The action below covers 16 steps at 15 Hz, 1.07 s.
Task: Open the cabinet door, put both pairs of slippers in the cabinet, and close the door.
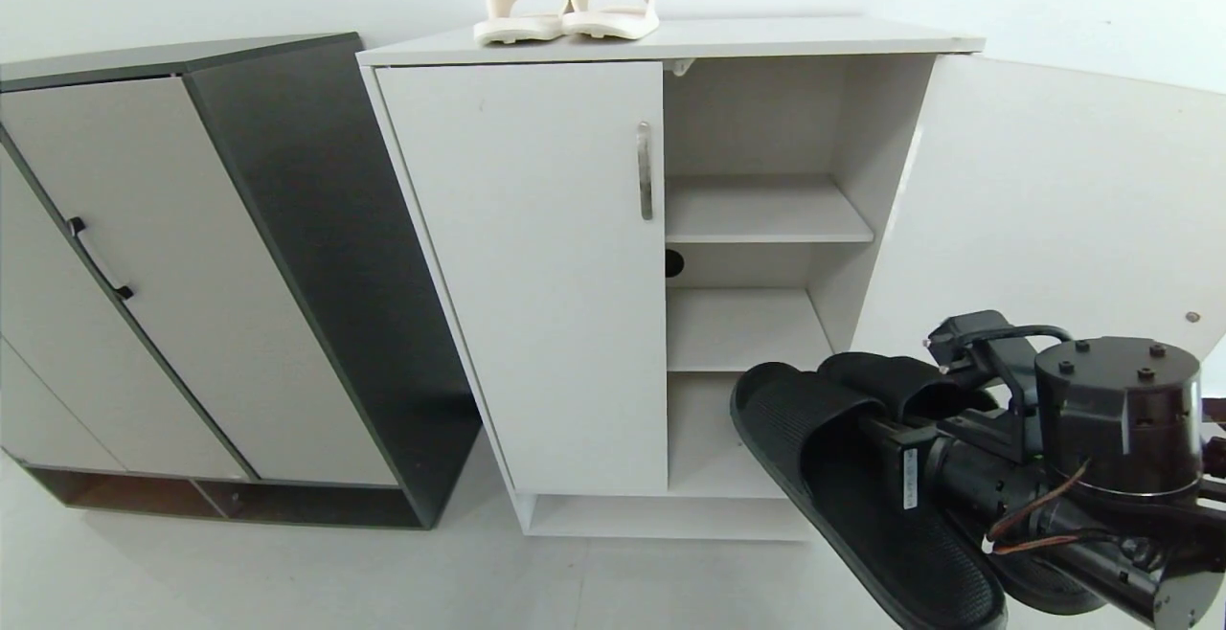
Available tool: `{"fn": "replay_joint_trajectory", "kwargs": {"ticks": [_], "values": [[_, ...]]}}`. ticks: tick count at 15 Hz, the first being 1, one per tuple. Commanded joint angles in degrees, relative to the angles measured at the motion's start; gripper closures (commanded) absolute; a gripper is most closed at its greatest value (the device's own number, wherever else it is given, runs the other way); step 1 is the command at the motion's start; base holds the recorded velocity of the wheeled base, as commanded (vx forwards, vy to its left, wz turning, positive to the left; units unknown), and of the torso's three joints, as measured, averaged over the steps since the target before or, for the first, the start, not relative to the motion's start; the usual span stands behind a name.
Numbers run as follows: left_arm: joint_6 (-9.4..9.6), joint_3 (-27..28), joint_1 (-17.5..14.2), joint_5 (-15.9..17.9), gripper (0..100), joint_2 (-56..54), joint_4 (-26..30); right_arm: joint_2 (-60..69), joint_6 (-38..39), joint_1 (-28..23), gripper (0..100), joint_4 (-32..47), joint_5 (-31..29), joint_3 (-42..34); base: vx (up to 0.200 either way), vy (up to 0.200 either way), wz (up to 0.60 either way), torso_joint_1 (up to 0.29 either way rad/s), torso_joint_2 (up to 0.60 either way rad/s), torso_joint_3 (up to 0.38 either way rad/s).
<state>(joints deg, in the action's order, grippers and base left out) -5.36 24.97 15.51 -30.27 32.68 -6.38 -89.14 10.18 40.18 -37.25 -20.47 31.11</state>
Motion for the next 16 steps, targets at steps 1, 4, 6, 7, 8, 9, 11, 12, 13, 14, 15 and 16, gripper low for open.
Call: {"fn": "replay_joint_trajectory", "kwargs": {"ticks": [1,4,6,7,8,9,11,12,13,14,15,16], "values": [[2.2,-10.99,-13.92,2.67,100,-26.79,13.76,-0.42,-0.07,-0.19,100,-0.01,0.08,-0.08,0.0,0.0,0.0,0.0,0.0,0.0],[3.61,-22.24,-14.98,12.69,100,-31.8,9.72,-0.34,-0.07,-0.19,100,-0.01,0.34,-0.26,0.0,0.0,0.0,0.0,0.0,0.0],[3.34,-24.97,-15.24,22.89,100,-32.6,4.18,-0.34,-0.07,-0.01,100,-0.01,0.34,-0.35,0.0,0.0,0.0,0.0,0.0,0.0],[3.25,-24.97,-15.24,24.47,100,-32.6,4.18,-0.42,-0.07,0.16,100,-0.01,0.34,-0.44,0.0,0.0,0.0,0.0,0.0,0.0],[4.22,-24.97,-15.24,26.4,100,-32.6,5.85,-0.42,-0.07,0.43,100,-0.01,0.43,-0.44,0.0,0.0,0.0,0.0,0.0,0.0],[5.63,-24.97,-15.24,29.83,100,-32.6,6.38,-0.51,-0.07,0.51,100,-0.01,0.52,-0.61,0.0,0.0,0.0,0.0,0.0,0.0],[7.65,-24.97,-15.24,31.68,100,-32.6,6.55,-0.69,-0.07,1.48,100,-0.01,1.13,-0.79,0.0,0.0,0.0,0.0,0.0,0.0],[7.82,-24.97,-15.24,29.92,100,-32.6,6.55,-0.86,-0.07,1.66,100,-0.01,1.31,-0.79,0.0,0.0,0.0,0.0,0.0,0.0],[7.56,-24.97,-15.24,25.52,100,-32.68,6.55,-1.21,0.02,2.1,100,-0.01,1.31,-0.88,0.0,0.0,0.0,0.0,0.0,0.0],[5.8,-24.97,-15.24,24.82,100,-32.68,6.46,-1.57,0.02,2.8,100,-0.1,1.31,-1.05,0.0,0.0,0.0,0.0,0.0,0.0],[5.89,-24.97,-15.24,24.2,100,-32.68,6.38,-1.65,0.02,2.97,100,-0.19,1.31,-1.05,0.0,0.0,0.0,0.0,0.0,0.0],[6.59,-24.97,-15.24,24.38,100,-32.68,6.38,-1.65,0.02,3.24,100,-0.36,1.31,-1.05,0.0,0.0,0.0,0.0,0.0,0.0]]}}
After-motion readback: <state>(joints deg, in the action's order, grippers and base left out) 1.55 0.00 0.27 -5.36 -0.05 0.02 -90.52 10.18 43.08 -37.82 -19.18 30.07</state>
